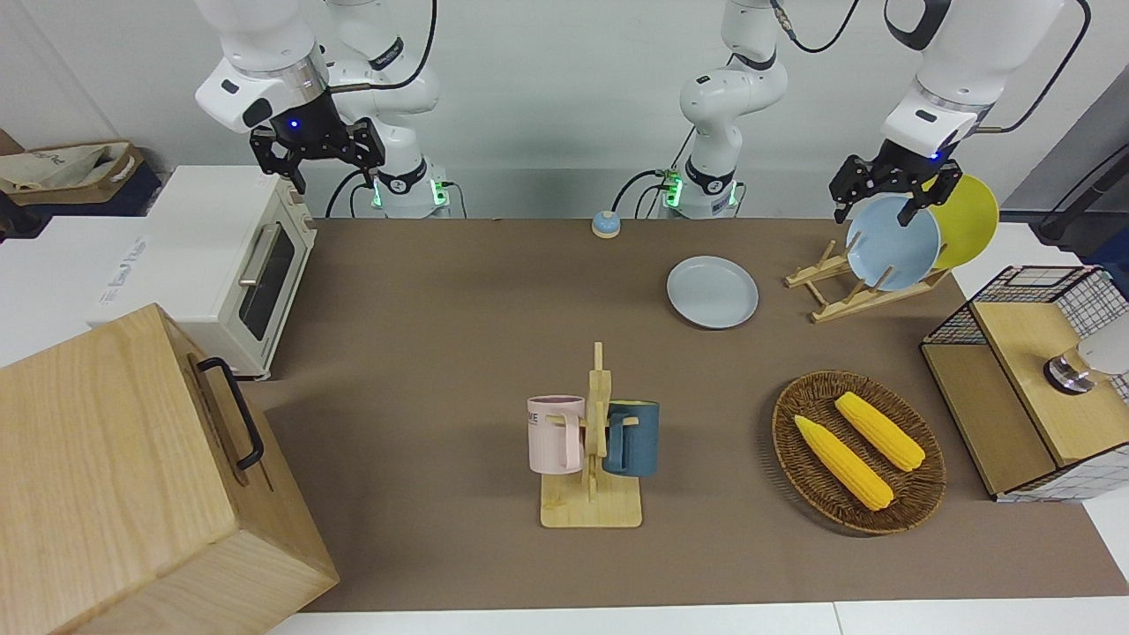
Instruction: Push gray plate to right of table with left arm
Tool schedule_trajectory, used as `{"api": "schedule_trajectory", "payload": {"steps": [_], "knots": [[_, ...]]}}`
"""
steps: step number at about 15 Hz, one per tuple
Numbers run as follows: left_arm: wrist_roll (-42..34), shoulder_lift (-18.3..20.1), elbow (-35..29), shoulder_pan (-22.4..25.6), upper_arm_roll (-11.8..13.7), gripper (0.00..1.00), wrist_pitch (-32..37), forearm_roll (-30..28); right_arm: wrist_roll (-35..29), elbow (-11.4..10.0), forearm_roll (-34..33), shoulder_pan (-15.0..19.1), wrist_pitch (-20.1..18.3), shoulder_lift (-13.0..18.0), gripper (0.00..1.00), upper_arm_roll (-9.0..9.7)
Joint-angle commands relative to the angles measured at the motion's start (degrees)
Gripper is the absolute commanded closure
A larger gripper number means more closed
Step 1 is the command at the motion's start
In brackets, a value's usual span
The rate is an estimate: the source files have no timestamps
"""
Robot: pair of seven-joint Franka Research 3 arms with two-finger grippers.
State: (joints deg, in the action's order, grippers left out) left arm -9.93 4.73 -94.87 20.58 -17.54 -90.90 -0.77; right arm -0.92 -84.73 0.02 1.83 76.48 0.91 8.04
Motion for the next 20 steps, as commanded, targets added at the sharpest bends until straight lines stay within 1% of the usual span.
{"api": "schedule_trajectory", "payload": {"steps": [1, 5, 8, 12, 14, 17, 20], "knots": [[0.61, 0.55, -0.23, -0.28, 0.31, 0.0, 2.39, -0.9, -0.75, 0.53, 0.25, 1.07, -0.89, 0.14, 0.017, 0.92], [0.7, 1.16, -0.93, 0.43, 0.93, 0.0, 3.8, -3.01, -0.66, 0.53, 0.25, 1.07, -0.89, 0.14, 0.017, 0.92], [1.84, 3.79, -4.35, 0.34, 1.02, 0.0, 3.36, -3.1, -0.75, 0.53, 0.25, 1.07, -0.89, 0.14, 0.017, 0.92], [2.46, 7.48, -9.61, -0.1, 0.93, 0.0, 0.91, -3.89, -0.66, 0.53, 0.25, 1.07, -0.89, 0.14, 0.017, 0.92], [2.46, 10.29, -14.35, -0.01, 0.93, 0.0, -2.59, -5.12, -0.75, 0.53, 0.25, 1.16, -0.89, 0.14, 0.017, 0.92], [2.46, 15.73, -24.1, -0.01, 0.93, 0.0, -9.27, -7.31, -0.66, 0.53, 0.25, 1.16, -0.89, 0.14, 0.017, 0.92], [2.28, 19.26, -31.84, -0.36, 0.93, 0.0, -14.81, -8.02, -0.66, 0.53, 0.25, 1.07, -0.89, 0.14, 0.017, 0.92]]}}
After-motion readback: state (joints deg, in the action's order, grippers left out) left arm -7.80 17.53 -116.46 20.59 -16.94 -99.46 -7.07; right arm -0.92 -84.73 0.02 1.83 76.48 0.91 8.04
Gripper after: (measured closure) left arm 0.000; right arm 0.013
